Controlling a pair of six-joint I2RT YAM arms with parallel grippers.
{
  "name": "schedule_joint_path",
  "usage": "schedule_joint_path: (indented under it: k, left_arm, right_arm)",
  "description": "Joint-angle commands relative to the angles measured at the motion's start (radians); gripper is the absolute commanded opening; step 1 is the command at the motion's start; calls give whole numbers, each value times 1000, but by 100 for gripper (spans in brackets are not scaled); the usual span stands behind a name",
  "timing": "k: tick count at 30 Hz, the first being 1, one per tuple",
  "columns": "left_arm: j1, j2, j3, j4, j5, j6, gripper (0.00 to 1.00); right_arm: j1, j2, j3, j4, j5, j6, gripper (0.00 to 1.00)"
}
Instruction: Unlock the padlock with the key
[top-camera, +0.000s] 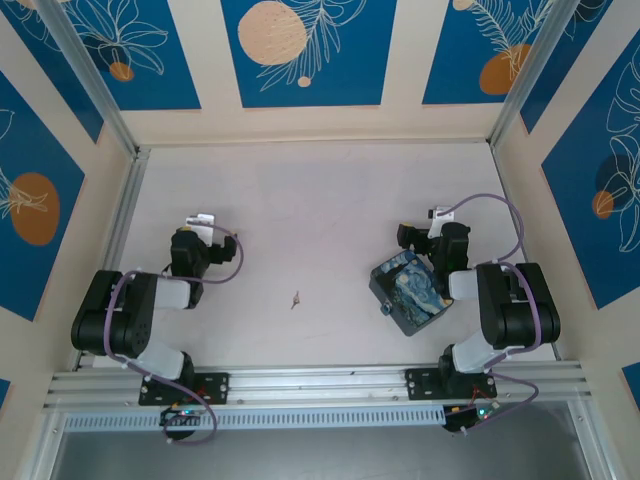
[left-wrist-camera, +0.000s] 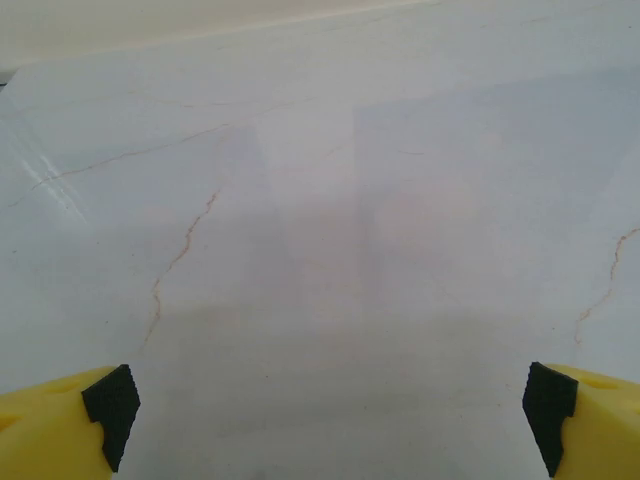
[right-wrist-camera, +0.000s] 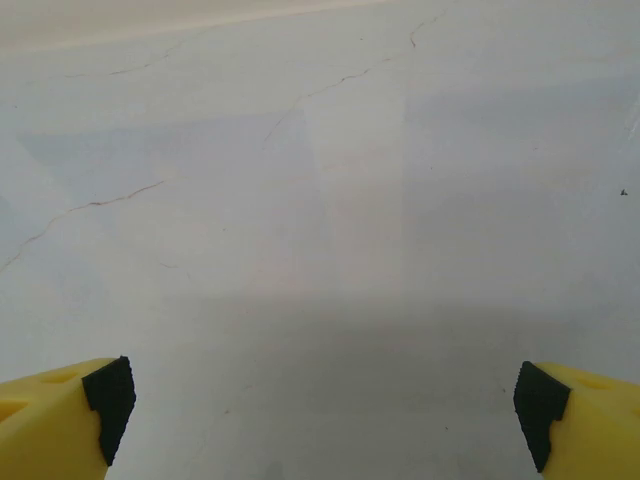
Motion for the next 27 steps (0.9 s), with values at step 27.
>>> schedule_joint_path:
  k: [27]
  left_arm:
    - [28,-130,298,-533,50,-42,100]
  right_arm:
    - [-67,-346,318,-852,74,444,99]
